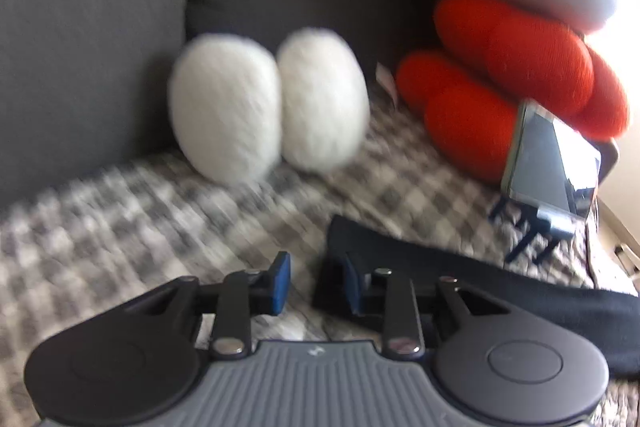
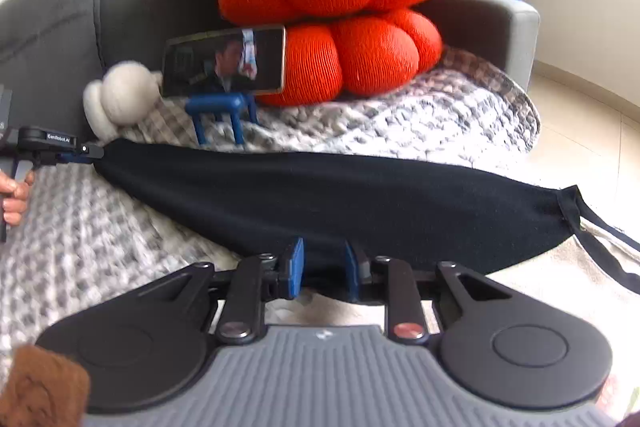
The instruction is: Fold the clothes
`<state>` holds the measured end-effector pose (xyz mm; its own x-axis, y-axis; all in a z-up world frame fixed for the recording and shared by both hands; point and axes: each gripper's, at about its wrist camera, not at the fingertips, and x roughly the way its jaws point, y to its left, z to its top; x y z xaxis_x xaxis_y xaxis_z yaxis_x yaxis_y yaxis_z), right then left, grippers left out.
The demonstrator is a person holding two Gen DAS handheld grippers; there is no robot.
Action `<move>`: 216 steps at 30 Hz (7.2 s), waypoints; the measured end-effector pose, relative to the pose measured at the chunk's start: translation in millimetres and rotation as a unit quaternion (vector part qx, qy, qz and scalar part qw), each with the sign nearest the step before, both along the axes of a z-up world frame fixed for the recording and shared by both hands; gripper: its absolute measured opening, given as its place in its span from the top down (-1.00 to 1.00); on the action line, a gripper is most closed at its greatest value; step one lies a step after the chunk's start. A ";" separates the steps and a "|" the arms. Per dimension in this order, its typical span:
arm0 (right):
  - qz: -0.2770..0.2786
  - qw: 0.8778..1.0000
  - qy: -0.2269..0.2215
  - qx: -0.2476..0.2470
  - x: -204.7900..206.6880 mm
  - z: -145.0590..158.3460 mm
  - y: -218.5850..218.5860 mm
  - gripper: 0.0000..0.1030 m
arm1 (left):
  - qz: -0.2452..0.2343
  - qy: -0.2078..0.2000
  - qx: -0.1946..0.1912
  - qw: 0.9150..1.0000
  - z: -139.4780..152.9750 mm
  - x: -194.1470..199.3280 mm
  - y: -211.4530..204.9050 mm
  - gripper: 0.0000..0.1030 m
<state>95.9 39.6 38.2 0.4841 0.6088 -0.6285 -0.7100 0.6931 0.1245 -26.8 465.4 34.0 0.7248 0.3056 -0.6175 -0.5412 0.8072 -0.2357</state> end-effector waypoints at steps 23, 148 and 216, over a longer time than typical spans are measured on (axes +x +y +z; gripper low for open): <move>-0.062 0.997 0.041 0.024 -1.2 -0.9 -50.7 0.45 | -0.011 0.086 0.032 0.996 -24.2 8.0 -26.3 0.32; -0.403 0.862 0.112 0.286 -154.6 35.5 -461.1 0.35 | -0.303 0.026 -0.052 0.951 97.9 30.8 -469.0 -0.52; -0.486 0.838 0.115 0.219 -75.7 12.9 -521.7 0.19 | -0.342 0.138 0.039 0.929 2.0 77.4 -510.7 -0.61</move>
